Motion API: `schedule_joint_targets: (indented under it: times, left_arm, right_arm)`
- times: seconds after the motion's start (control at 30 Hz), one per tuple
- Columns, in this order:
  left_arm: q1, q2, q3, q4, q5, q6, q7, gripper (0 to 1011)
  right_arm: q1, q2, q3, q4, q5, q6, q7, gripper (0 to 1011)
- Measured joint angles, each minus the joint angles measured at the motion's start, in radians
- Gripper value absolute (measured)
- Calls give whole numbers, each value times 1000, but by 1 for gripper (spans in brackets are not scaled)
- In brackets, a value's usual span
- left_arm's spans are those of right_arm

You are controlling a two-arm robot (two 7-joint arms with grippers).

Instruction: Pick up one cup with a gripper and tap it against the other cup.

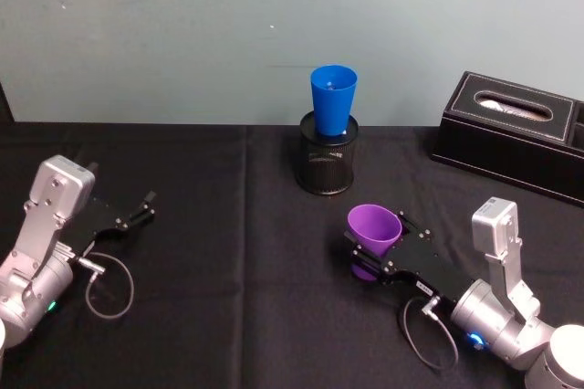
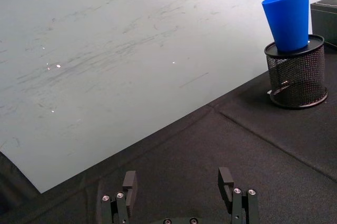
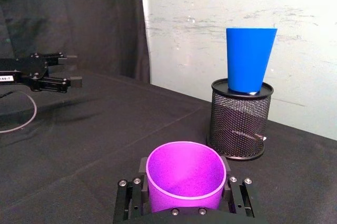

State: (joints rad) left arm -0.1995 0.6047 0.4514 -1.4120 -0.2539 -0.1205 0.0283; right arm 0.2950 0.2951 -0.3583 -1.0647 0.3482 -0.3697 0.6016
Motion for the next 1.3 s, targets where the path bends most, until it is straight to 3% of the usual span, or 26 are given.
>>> schedule_joint_targets:
  times: [1.3]
  left_arm:
    - [0,0,0,0,0,0,0,1011]
  right_arm:
    - [0,0,0,0,0,0,0,746]
